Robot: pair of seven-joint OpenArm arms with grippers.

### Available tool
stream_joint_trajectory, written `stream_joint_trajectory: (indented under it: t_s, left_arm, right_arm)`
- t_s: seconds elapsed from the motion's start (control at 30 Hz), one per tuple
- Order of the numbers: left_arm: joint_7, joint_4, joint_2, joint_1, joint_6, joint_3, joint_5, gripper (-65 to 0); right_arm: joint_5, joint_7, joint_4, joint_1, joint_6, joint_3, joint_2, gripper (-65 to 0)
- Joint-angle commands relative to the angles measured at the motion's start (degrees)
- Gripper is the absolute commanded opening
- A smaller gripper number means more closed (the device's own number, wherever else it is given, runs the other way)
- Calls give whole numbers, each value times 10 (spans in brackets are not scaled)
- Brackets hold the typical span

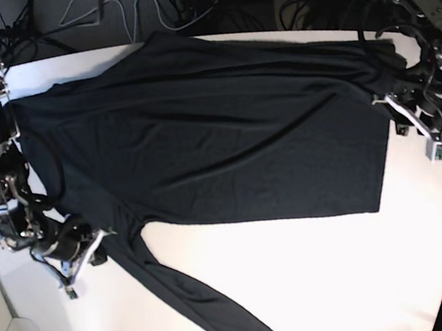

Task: Fold the T-shirt properly
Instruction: 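Release the right gripper and move it to the sleeve seam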

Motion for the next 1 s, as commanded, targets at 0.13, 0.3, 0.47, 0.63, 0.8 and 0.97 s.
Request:
stream_joint_trajectory:
  t_s: [0.13, 0.3, 0.47, 0.63, 0.8, 0.97]
  left_arm:
    - [-9, 9, 7, 5, 1, -6, 1, -420]
    - [-13, 10, 11, 19, 1, -4, -3, -420]
    - [-9, 11, 12, 20, 1, -6, 0, -420]
    - [-8, 12, 14, 20, 1, -5, -2, -420]
    - [-9, 13, 22, 19, 1, -5, 1, -420]
    - [-10, 12, 22, 19, 1, -3, 1, -420]
  right_arm:
    - [4, 41, 8, 49, 0, -60, 8, -650]
    - [4, 67, -63, 103, 0, -115, -1, -650]
    - [4, 94, -138, 142, 0, -167, -16, -650]
    - [-18, 141, -158, 152, 0, -208, -31, -644]
    - [-85, 142, -159, 152, 0, -207, -60, -469]
    - [-121, 146, -159, 154, 0, -207, -77, -337]
